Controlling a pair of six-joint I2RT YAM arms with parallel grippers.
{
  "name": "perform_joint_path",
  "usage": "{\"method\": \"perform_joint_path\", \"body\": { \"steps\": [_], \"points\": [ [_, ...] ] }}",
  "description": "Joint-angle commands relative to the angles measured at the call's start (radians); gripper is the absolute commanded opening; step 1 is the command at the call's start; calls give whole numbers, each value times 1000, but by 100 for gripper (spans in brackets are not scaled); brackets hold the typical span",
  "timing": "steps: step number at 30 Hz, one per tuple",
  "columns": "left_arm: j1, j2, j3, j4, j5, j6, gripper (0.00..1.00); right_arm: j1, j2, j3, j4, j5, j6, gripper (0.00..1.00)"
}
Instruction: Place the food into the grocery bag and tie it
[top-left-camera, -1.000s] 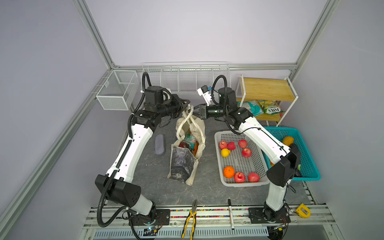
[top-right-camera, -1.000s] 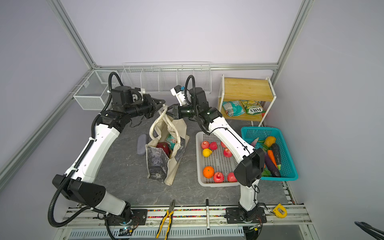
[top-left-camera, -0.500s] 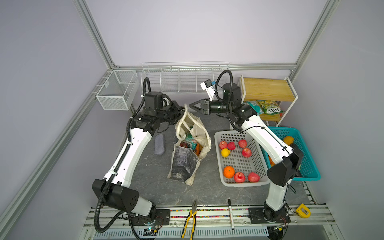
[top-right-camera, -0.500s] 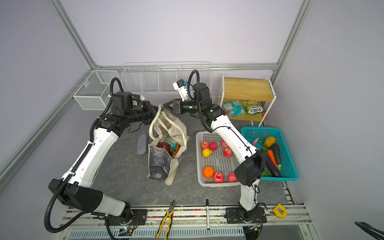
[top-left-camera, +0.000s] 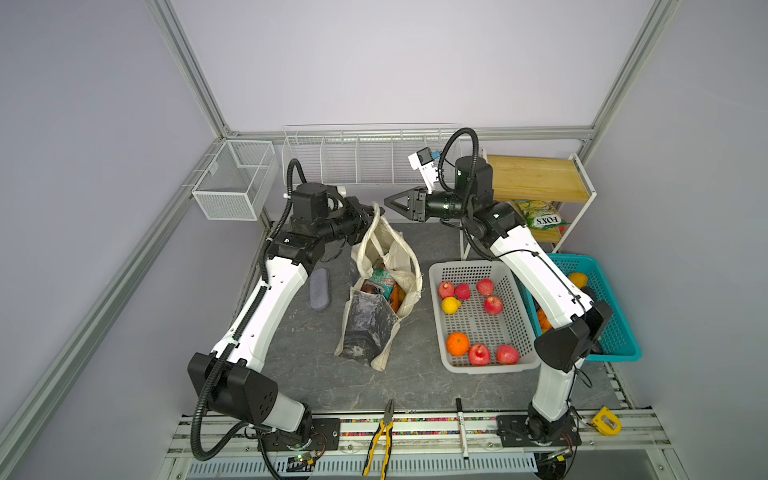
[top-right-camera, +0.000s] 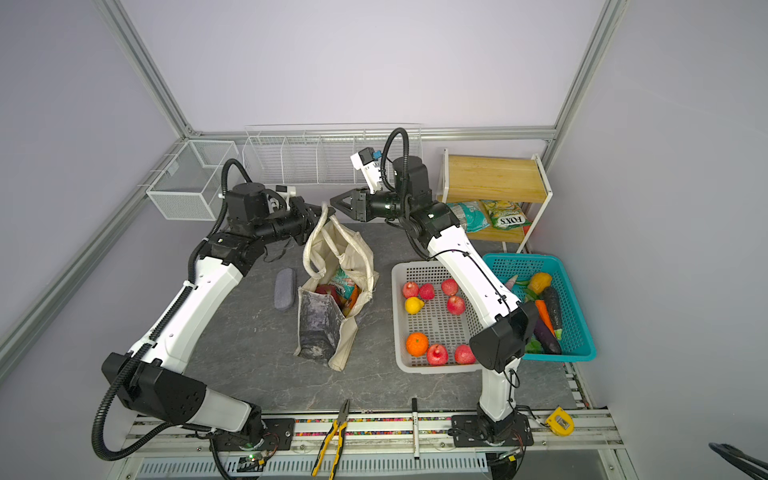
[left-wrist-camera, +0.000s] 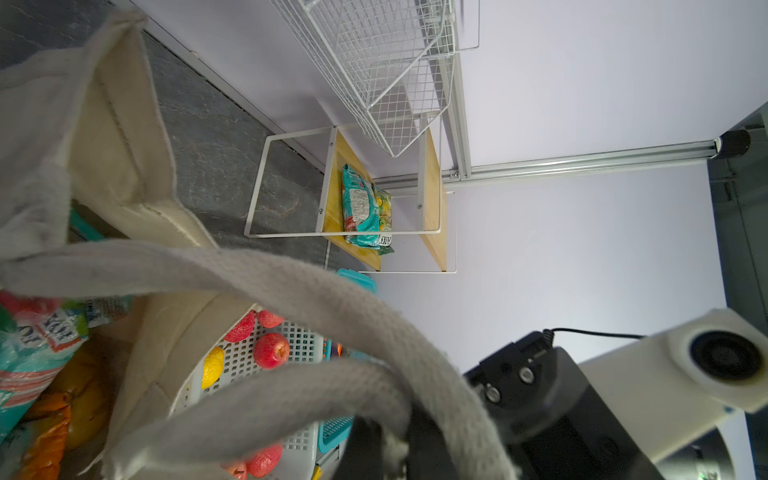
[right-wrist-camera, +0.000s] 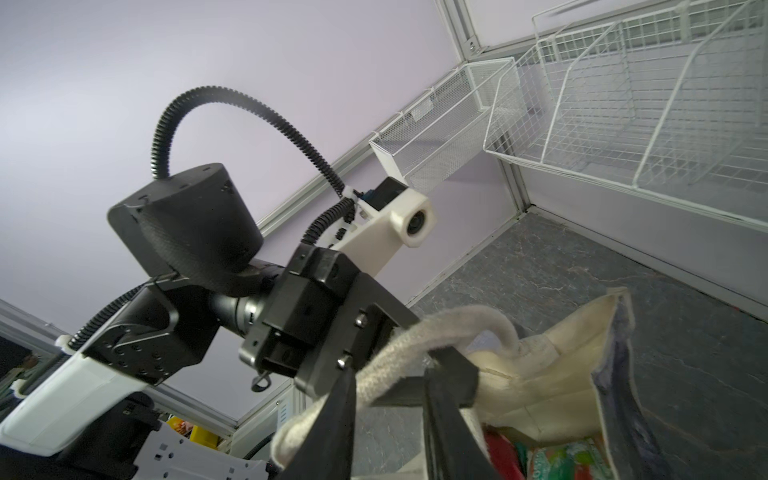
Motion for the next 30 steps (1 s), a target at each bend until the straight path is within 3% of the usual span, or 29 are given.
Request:
{"method": "perform_joint_path", "body": {
  "steps": [1,6,11,17,22,30],
  "points": [
    [10,12,64,32,43,-15,0,-55,-70,-54,-73,40,-93,31],
    [26,26,149,-103,56,57,0,-77,-124,-232,-62,50,-187,30],
    [35,56,234,-190,77,91,0,-63,-173,-507,243,-48,-157,29],
    [35,73,257,-198,111,91,0,-25,-135,-620,515,-122,-150,31],
    [38,82,268,-198,125,91,0,-8,-98,-699,837,-195,-44,36],
    [41,88,257,-201,136,142,0,31,-55,-725,1170,-257,184,52]
  ]
}}
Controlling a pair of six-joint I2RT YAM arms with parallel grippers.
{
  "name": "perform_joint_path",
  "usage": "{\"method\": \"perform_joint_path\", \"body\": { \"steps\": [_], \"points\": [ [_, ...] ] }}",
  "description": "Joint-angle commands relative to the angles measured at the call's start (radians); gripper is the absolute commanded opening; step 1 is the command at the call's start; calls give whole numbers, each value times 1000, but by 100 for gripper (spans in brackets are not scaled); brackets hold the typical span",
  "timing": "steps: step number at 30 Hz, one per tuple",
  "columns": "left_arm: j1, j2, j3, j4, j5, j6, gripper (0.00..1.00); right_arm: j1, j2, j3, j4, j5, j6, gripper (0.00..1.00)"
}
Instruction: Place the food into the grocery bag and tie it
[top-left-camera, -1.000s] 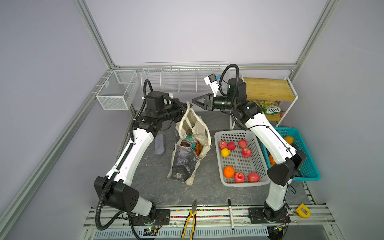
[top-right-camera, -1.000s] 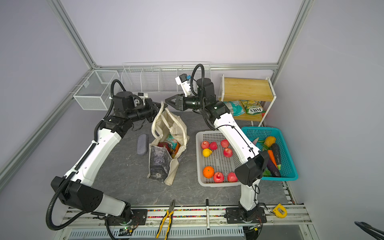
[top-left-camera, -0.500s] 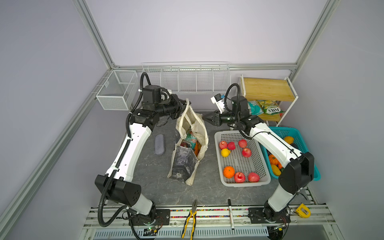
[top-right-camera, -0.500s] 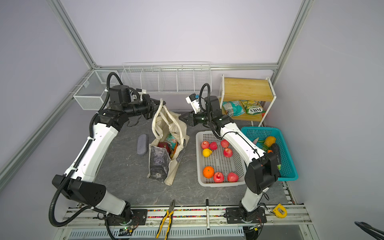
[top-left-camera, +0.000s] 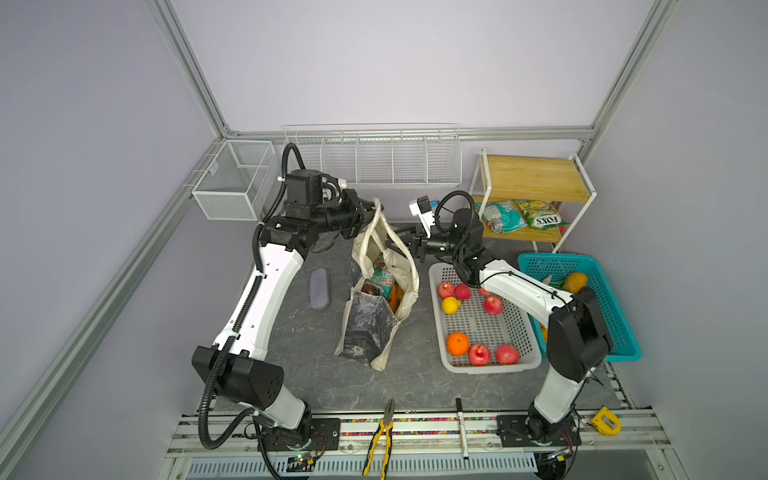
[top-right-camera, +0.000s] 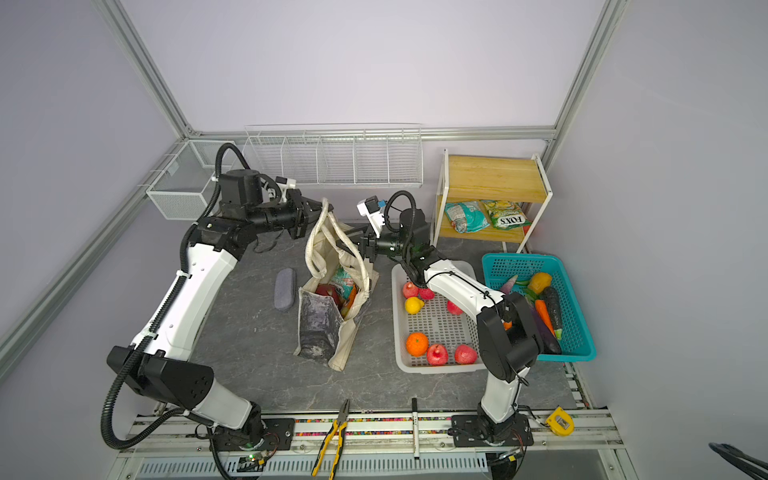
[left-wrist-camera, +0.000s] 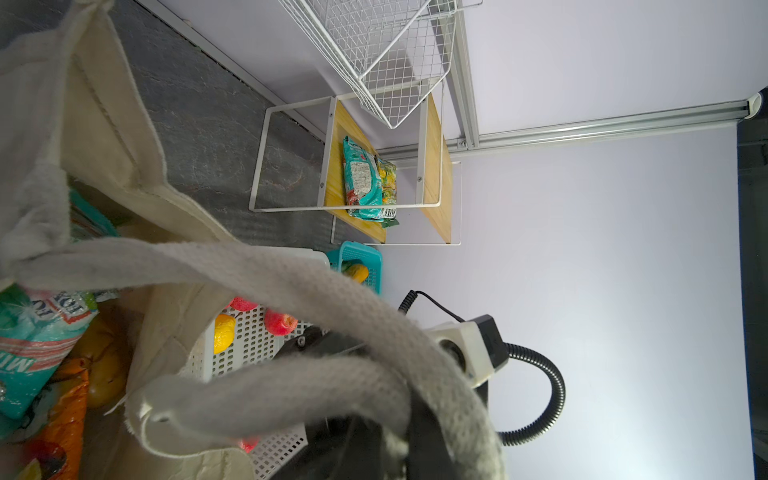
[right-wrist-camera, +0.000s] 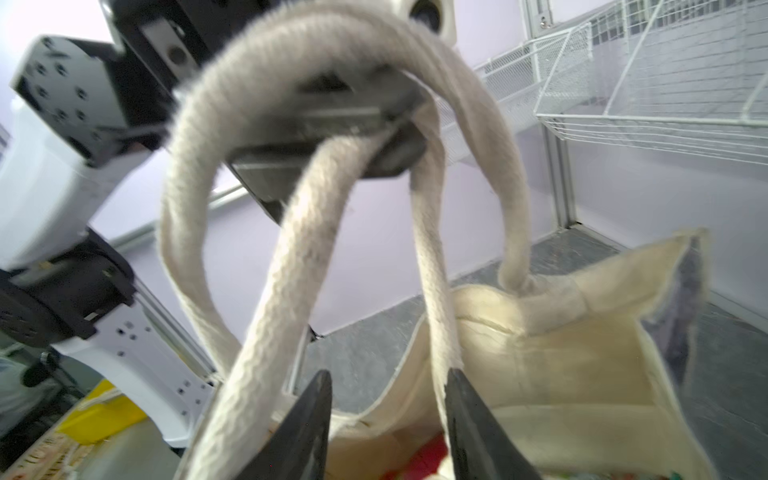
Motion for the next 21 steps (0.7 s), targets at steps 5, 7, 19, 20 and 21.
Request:
{"method": "perform_joint_path", "body": {
  "steps": [5,7,19,20,21],
  "points": [
    [10,-5,27,41,25,40,0,31,72,58,380,-50,324,59],
    [11,-7,27,38,18,47,0,37,85,74,430,-41,403,61],
    [12,-39,20,-80,-102,185,0,84,131,146,513,89,661,71],
    [12,-42,14,-84,-111,194,0,86,124,145,491,95,652,73],
    [12,-49,5,-86,-121,204,0,87,119,146,483,102,647,75]
  ]
}}
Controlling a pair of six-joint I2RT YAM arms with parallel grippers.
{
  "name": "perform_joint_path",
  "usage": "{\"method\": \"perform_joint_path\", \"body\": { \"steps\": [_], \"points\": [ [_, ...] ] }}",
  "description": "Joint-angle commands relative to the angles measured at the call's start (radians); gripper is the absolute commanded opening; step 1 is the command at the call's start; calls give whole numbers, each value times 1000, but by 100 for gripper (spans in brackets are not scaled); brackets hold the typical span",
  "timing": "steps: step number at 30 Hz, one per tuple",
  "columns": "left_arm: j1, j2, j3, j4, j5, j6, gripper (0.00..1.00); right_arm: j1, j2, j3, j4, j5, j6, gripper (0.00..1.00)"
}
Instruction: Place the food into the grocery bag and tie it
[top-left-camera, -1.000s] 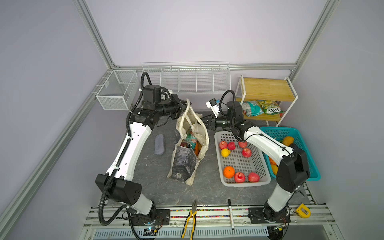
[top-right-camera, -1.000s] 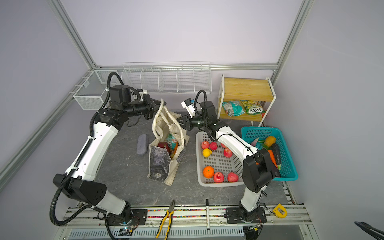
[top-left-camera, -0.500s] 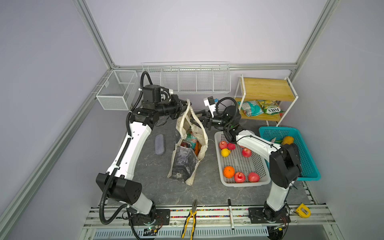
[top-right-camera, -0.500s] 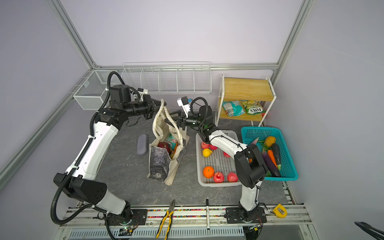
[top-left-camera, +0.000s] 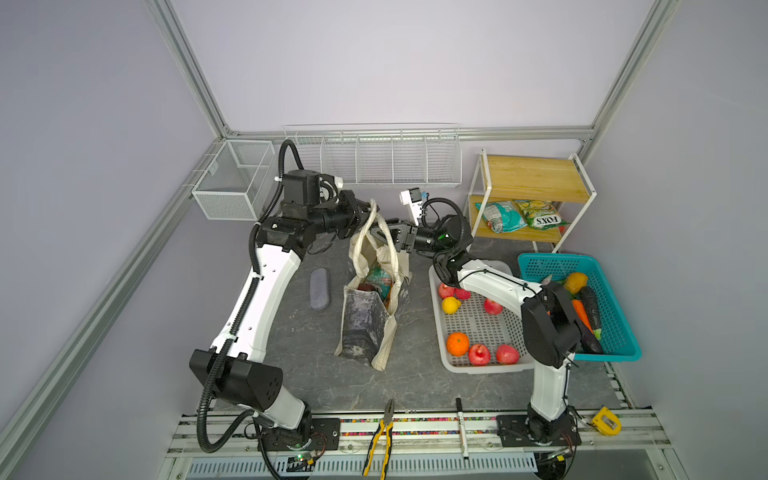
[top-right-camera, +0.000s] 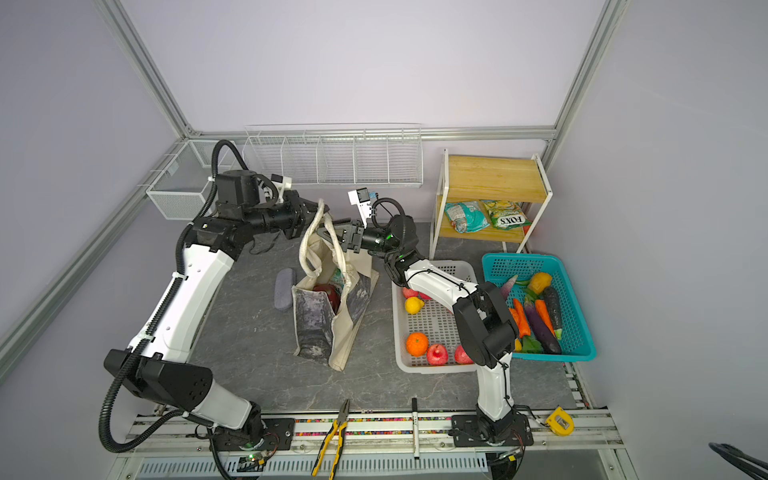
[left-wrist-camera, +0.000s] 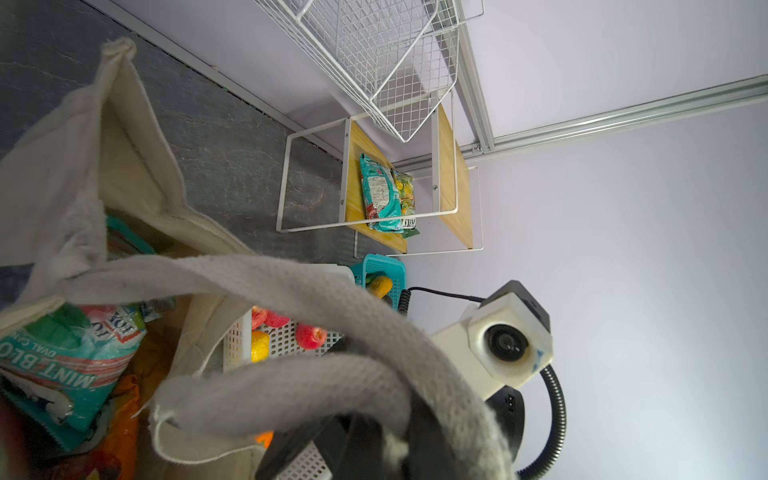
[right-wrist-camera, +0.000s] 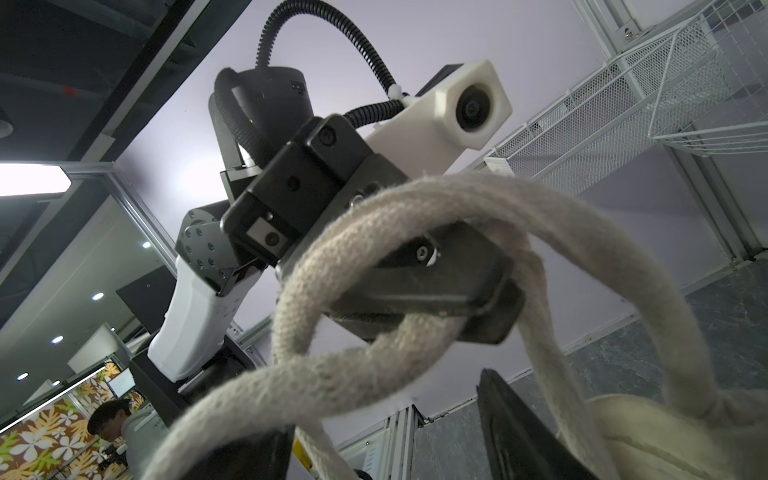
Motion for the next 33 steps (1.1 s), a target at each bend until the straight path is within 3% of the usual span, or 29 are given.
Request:
{"method": "perform_joint_path", "body": {
  "steps": [1,11,23,27,33],
  "points": [
    [2,-36,-7,-35,-69,76,0,14,-34,48,50,58,51,77],
    [0,-72,-54,-82,-172,161,0,26,-23,112,-9,96,78,96],
    [-46,-57,-49,-118,-235,204,0,34,14,180,-113,129,68,91],
    [-55,-49,-45,-128,-240,211,0,34,16,190,-144,125,56,84],
    [-58,-43,-40,-132,-240,215,0,34,20,198,-213,86,25,45]
  ]
}}
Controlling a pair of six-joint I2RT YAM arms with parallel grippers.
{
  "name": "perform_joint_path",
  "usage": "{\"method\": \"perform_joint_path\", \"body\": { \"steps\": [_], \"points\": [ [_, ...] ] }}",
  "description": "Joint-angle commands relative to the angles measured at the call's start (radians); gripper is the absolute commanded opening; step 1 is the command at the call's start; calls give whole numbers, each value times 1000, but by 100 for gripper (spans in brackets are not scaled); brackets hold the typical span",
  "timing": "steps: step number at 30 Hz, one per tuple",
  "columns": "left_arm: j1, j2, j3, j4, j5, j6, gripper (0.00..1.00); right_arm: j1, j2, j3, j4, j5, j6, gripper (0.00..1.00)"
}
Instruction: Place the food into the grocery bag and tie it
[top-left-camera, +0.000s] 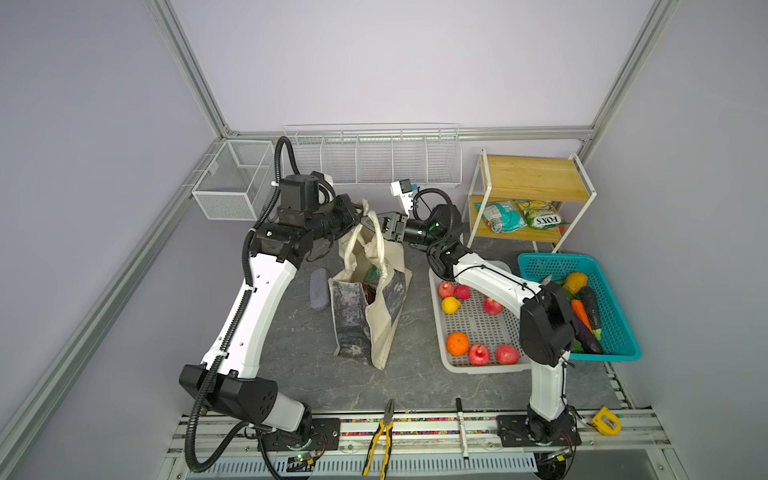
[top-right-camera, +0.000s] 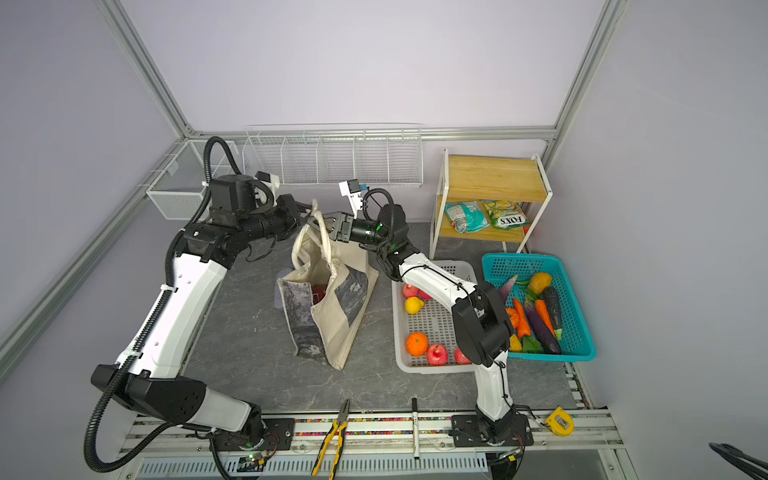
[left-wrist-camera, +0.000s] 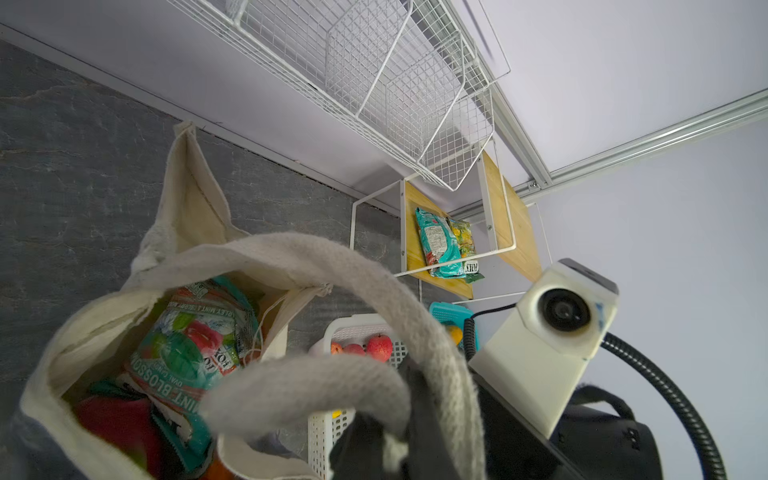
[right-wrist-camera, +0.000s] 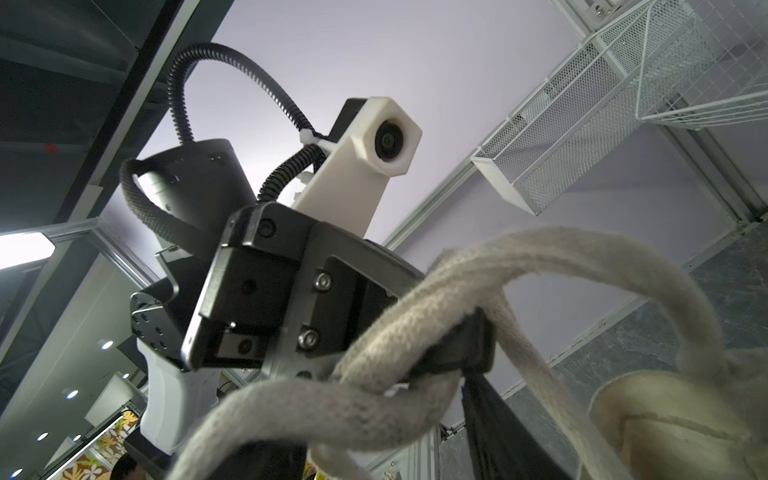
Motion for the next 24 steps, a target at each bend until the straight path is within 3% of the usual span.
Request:
{"method": "perform_joint_path", "body": {
  "steps": [1,7,14,18,24],
  "points": [
    [-25,20,-9,-88,32,37,0,10,-12,37,7,34,1,41],
    [-25,18,-19,-79,35,36,0,10,-15,47,-17,24,-16,34],
    [-23,13,-6,-76,26,33,0,10,-37,17,-91,5,-79,9],
    [-9,7,12,-77,25,28,0,8,-82,-14,-239,-19,-203,7],
    [36,-13,19,-92,32,28,0,-3,-168,-36,-634,-18,-518,7]
  ]
}}
